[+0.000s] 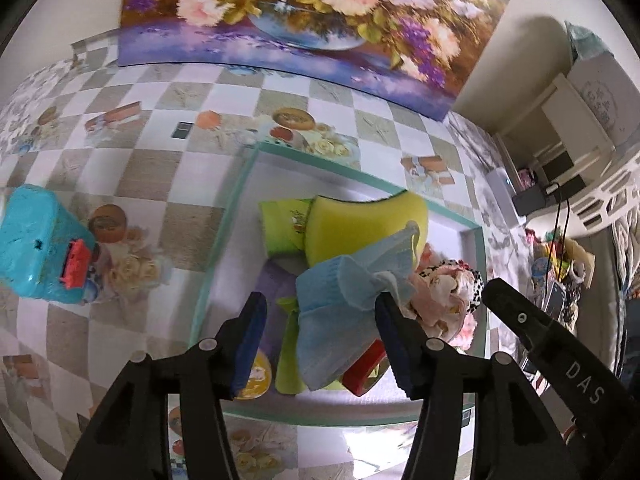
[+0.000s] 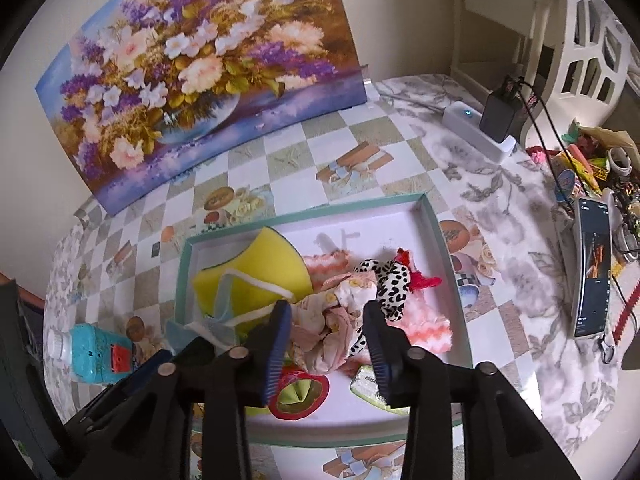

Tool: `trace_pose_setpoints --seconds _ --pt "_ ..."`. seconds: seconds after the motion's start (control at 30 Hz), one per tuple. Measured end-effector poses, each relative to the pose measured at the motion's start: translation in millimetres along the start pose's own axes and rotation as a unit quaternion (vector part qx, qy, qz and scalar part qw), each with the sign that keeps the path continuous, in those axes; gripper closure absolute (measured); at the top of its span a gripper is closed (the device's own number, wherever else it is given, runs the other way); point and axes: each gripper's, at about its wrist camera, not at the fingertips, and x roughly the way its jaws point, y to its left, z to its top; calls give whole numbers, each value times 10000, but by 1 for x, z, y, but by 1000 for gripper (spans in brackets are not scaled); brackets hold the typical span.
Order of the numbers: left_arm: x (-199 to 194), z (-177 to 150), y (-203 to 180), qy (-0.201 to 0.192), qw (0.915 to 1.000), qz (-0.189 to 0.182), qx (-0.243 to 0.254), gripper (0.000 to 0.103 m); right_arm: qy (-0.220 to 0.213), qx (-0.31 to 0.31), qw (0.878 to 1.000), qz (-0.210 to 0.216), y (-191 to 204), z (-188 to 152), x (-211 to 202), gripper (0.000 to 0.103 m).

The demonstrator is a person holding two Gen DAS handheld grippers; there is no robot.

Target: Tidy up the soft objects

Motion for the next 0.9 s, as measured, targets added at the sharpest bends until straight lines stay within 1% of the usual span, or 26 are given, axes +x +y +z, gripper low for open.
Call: trace_pose_setpoints --seconds 0.03,0.1,0.17,0.27,0.3,0.37,0.4,0.43,0.47,0.5,0.6,0.67,0.73,0.77,0.83,0.87,0.9 --pt "-4 1 2 -43 10000 33 -45 44 -18 6 10000 6 0 0 -1 58" --pt "-9 1 6 -113 9999 80 -92 36 -36 0 10000 -2 0 0 -3 58" --pt "-16 3 9 -203 9997 51 -152 35 -27 -13 10000 -4 1 0 -3 57" --pt "-16 3 14 -151 9995 -126 -253 34 25 -16 10000 -8 1 0 0 56" --pt "-15 3 15 -133 9994 -134 -282 34 45 -15 10000 -12 1 0 1 56" --pt "-14 3 17 -143 9994 -64 -310 34 59 -12 10000 -25 1 -1 1 56" --pt "-14 3 17 -168 9994 -4 -303 32 64 -6 10000 -35 0 -1 2 55" --pt "-15 3 18 -207 9993 68 -304 28 69 1 10000 -43 0 -1 2 53" --pt "-16 3 19 -251 9991 132 -321 18 78 6 10000 -54 0 -1 2 51" --pt "-16 3 21 -298 9988 191 -346 16 85 5 9999 -61 0 -1 3 49" --pt "-18 5 28 -417 9975 386 -427 15 121 -33 9999 -75 1 -1 5 47" --pt "-18 5 32 -465 9963 545 -469 10 151 -68 9998 -86 2 -2 7 41" --pt "-17 6 36 -515 9943 796 -483 8 153 -120 9997 -116 4 -2 8 31" --pt "-17 6 37 -548 9933 897 -486 8 148 -144 9997 -130 4 -3 8 29" --pt "-17 6 40 -593 9916 1039 -496 6 143 -207 9995 -184 5 -4 10 18" --pt "-18 6 41 -602 9912 1074 -491 3 143 -212 9995 -194 6 -5 10 15" --pt "-18 5 43 -610 9907 1115 -485 2 147 -221 9994 -203 6 -6 11 7"
